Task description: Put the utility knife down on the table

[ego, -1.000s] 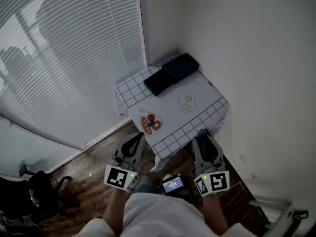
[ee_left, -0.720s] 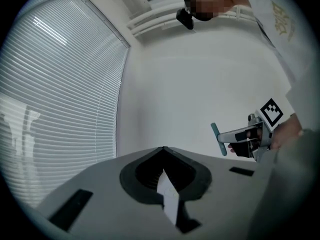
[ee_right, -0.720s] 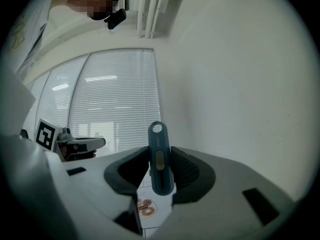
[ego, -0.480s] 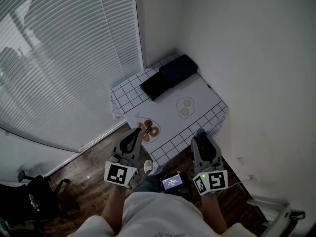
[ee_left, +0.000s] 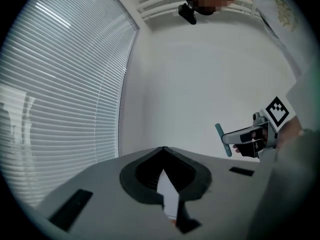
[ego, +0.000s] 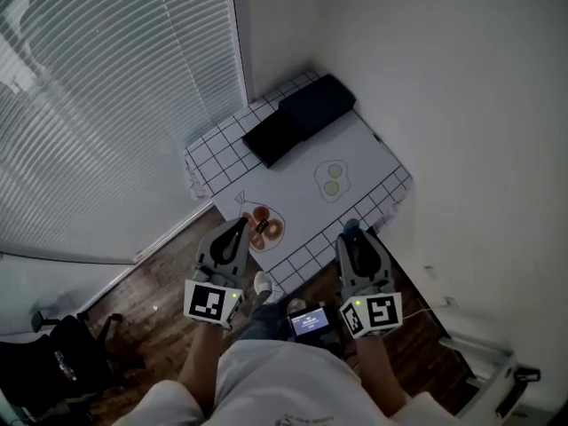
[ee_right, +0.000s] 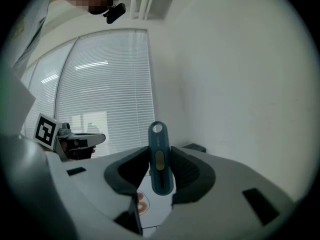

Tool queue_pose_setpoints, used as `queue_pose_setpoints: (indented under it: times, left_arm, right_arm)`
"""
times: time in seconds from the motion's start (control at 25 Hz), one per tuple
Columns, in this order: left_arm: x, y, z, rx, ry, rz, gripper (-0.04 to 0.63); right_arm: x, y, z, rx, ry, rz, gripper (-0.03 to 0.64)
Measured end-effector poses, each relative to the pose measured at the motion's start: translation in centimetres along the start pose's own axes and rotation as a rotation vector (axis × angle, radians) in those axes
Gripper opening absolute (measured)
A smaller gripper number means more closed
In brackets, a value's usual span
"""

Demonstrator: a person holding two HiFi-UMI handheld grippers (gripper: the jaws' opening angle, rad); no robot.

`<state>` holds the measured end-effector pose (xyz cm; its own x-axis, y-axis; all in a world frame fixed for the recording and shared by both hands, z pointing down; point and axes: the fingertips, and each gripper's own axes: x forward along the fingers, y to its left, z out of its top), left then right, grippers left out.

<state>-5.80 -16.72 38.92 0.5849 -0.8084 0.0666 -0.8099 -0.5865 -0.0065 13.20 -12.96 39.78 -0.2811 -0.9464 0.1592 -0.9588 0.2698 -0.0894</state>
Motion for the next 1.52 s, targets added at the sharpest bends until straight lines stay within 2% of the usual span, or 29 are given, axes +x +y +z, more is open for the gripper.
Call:
queue_pose_setpoints:
  times: [0.4, 0.64, 1.16, 1.52]
  left_arm:
    - [2.0, 1.4, -4.0, -0.022, 0.061, -0.018, 0.008]
    - [3.2, 1.9, -7.4, -0.054, 0.136, -0.023, 0.008]
    - [5.6, 1.4, -13.4, -0.055, 0.222, -0.091, 0.008]
    - [6.7, 1.6, -17.2, -0.067, 0.269, -0.11, 0.008]
  right_arm:
    - [2.4, -1.1, -4.3, 0.016, 0.098, -0.031, 0.14]
    - [3.8, -1.8, -7.4, 0.035, 0.157, -0.057, 0.14]
    - [4.8, -3.5, -13.5, 0.113, 0.269, -0.128, 0.14]
    - [6.0, -4.5, -17.8, 0.138, 0.355, -0.152, 0.14]
